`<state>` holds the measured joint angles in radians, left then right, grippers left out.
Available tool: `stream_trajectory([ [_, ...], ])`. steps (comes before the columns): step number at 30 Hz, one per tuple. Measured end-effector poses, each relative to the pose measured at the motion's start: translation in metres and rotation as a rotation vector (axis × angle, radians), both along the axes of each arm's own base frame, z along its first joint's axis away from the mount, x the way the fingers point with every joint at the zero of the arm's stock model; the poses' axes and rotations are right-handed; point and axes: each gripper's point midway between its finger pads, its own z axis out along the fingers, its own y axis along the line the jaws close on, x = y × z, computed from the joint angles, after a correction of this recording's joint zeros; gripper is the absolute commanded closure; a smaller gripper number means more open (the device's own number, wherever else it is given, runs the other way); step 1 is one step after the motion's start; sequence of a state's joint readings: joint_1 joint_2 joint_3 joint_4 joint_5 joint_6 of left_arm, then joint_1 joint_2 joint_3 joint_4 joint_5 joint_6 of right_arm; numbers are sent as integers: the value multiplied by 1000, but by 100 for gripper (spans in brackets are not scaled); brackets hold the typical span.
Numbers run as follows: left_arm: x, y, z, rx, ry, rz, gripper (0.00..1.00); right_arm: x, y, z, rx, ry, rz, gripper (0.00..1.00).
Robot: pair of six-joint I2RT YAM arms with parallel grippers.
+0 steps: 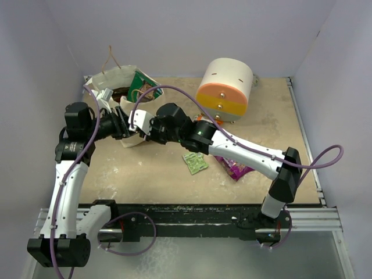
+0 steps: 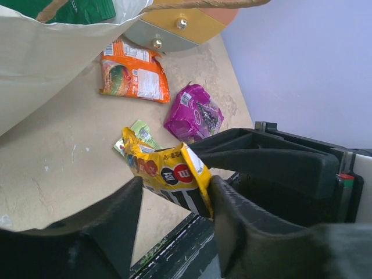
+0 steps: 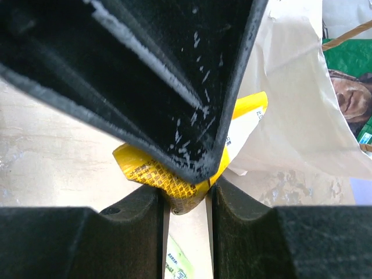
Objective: Place the snacks into the paper bag
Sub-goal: Place the snack in the paper bag.
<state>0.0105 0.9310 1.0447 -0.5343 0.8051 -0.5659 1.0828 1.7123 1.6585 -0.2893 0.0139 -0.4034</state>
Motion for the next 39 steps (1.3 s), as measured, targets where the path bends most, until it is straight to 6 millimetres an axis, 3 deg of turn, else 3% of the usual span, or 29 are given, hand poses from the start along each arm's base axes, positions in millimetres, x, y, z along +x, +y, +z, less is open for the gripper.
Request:
stream_trajectory([
  [11,-1,-3,-6,-27,6,-13,90,1,0,-9,-28,13,-13,65],
  [15,-2,-3,-5,-31,3,-11,99,1,0,-9,-26,15,-18,51],
  [22,-12,4,9,-10,-88,7,100,-11,-8,-21,-44,25,31,29],
  [31,-31,26,38,158,-325,64,100,-29,-59,-26,-48,20,145,23],
  [36,-40,54,79,317,-485,201,100,6,-118,-32,-19,56,66,23],
  [39,-42,71,108,396,-563,297,100,13,-149,-47,-19,90,15,23],
])
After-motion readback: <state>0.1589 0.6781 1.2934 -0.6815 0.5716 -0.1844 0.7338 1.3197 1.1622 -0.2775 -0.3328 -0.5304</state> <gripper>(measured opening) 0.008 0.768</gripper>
